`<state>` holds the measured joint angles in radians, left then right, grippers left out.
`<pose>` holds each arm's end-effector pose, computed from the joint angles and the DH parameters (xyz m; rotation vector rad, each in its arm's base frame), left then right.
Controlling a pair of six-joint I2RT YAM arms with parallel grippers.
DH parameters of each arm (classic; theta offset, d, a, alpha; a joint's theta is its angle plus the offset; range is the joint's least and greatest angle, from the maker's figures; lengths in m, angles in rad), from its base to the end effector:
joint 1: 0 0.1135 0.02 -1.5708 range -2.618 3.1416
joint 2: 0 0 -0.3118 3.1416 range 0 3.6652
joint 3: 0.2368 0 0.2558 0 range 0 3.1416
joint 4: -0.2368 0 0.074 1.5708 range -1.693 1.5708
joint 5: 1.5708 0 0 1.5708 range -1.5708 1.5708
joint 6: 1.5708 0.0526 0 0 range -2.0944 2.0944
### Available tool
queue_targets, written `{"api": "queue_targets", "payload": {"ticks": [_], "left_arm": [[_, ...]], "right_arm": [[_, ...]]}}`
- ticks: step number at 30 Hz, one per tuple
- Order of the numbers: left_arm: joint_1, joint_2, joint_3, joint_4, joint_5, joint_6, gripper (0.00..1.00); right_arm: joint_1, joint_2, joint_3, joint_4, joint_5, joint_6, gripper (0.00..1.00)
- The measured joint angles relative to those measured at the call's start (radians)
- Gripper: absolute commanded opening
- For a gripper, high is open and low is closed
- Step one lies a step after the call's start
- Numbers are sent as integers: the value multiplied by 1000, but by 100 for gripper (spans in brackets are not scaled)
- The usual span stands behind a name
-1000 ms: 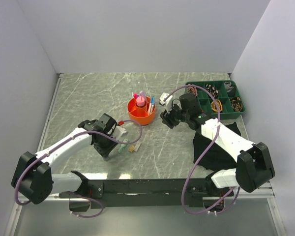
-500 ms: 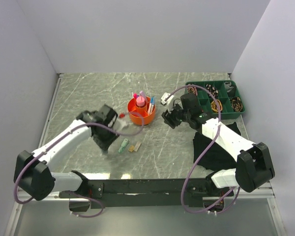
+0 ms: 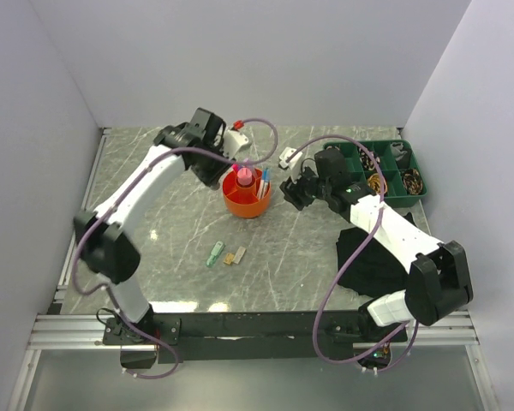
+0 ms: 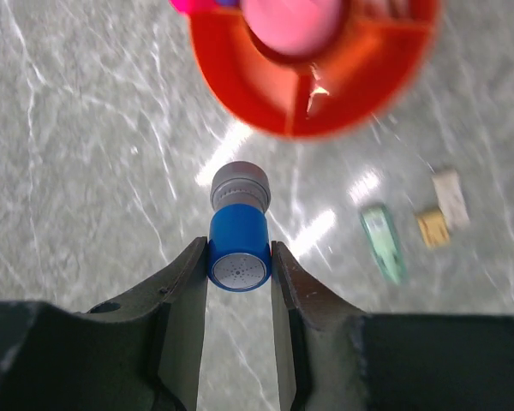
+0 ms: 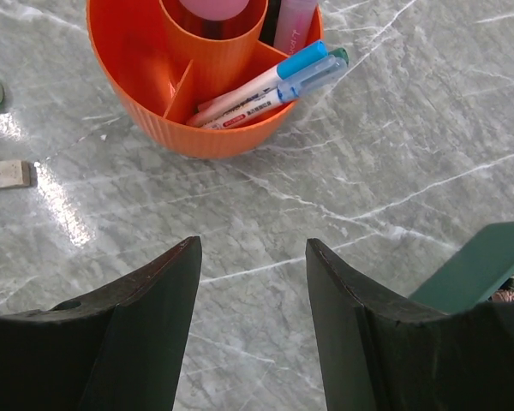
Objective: Sort the stationery into containers
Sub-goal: Pick up the stationery from the center of the board, then place the stationery in the storage box.
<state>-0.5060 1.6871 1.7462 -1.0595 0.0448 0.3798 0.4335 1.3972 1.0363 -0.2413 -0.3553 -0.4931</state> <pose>0.3218 -0.1810 0.3913 1.1180 2.3176 -0.1051 0.2842 0.1517 0.3191 -1.1380 1.8254 0.3508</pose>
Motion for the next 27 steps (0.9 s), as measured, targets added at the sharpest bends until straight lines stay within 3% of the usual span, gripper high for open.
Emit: {"api": "queue_targets", "payload": {"ticks": [6, 27], "left_arm": [[47, 174, 110, 66, 2, -15, 1], [15, 288, 175, 105, 107, -79, 1]], "right_arm": [[-5, -1, 0, -10, 1, -3, 60], [-23, -8, -17, -6, 0, -2, 60]]}}
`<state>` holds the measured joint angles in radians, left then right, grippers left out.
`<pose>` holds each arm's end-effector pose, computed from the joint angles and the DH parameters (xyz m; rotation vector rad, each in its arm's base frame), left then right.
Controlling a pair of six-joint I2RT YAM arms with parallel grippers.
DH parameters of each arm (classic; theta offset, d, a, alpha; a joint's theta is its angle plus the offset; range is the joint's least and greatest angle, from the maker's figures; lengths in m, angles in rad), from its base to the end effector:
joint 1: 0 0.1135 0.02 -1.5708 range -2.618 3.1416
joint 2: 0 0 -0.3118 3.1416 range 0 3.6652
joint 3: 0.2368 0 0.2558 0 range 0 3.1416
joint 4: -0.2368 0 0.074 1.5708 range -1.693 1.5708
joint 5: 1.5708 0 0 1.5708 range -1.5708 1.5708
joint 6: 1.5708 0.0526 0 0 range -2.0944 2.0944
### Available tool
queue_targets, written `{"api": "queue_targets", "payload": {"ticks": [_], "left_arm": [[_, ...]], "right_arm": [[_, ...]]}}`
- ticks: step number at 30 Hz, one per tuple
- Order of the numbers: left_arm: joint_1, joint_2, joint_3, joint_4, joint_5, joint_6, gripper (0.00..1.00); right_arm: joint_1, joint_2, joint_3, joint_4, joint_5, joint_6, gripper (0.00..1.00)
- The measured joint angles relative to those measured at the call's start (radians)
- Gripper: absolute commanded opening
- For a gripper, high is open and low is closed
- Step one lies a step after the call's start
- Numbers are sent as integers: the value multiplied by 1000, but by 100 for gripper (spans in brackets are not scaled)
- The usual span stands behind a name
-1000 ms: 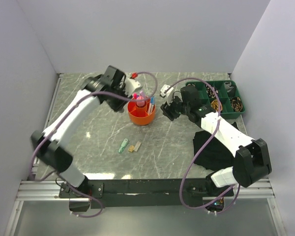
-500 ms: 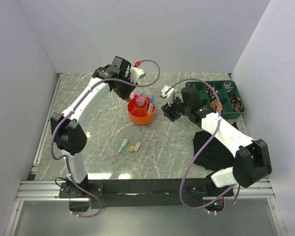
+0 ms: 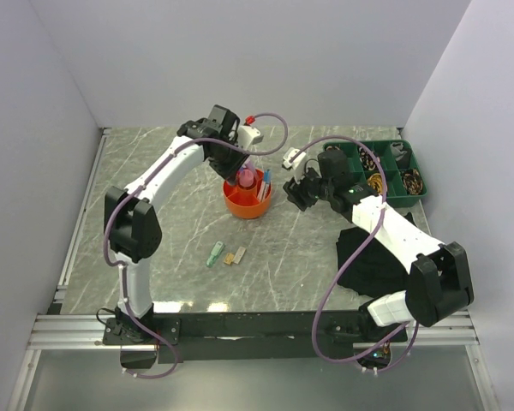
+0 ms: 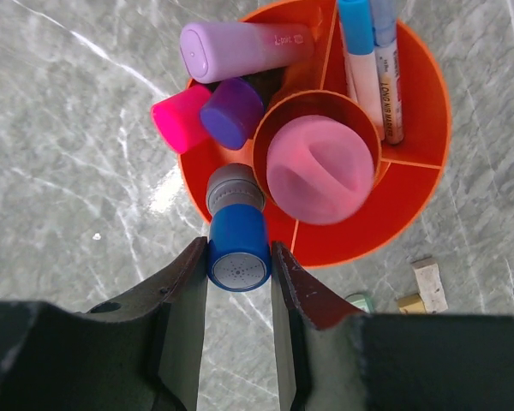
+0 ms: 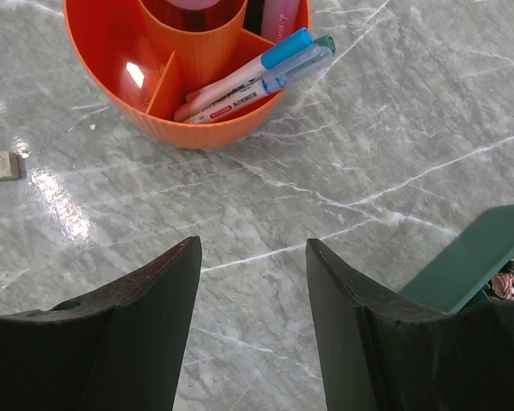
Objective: Sort the stationery into containers
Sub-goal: Place the stationery in the storage box.
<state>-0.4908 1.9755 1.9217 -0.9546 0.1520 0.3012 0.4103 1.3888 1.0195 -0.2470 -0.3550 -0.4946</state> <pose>0.4033 -0.2245 0.3401 1.0490 2.3616 -0.2665 0.2841 0.1435 0.3151 -1.1212 1.8497 0.3391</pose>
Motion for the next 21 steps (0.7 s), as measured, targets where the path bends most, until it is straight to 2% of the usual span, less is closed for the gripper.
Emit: {"api": "queue_targets", "payload": {"ticks": [3, 4, 5, 7, 8, 10, 12, 14, 17, 21], "left_arm": [[-1, 24, 0, 0, 1, -4, 3], [-1, 33, 0, 0, 1, -5, 8], [-1, 39, 0, 0, 1, -5, 21], [-1, 46, 0, 0, -1, -9, 29], [-1, 48, -2, 2, -4, -11, 39], [-1, 48, -4, 0, -14, -19, 50], [0, 46, -4, 5, -29, -32, 68], [4, 38, -4, 7, -43, -39, 78], [12, -2, -5, -4, -61, -44, 82], [43, -130, -40, 2, -97, -44, 85]], "right_arm": [[-3, 0, 0, 0, 0, 0, 60], [-5, 0, 0, 0, 0, 0, 60], [-6, 0, 0, -1, 0, 0, 60], [-8, 0, 0, -1, -1, 0, 60], [-9, 0, 0, -1, -1, 0, 60], [-10, 0, 0, -3, -5, -1, 61], [-11, 0, 3, -13, -18, -5, 61], [-12, 0, 17, -40, -48, -21, 62], [-12, 2, 64, -109, -120, -69, 63], [-1, 2, 134, -208, -248, -243, 64]]}}
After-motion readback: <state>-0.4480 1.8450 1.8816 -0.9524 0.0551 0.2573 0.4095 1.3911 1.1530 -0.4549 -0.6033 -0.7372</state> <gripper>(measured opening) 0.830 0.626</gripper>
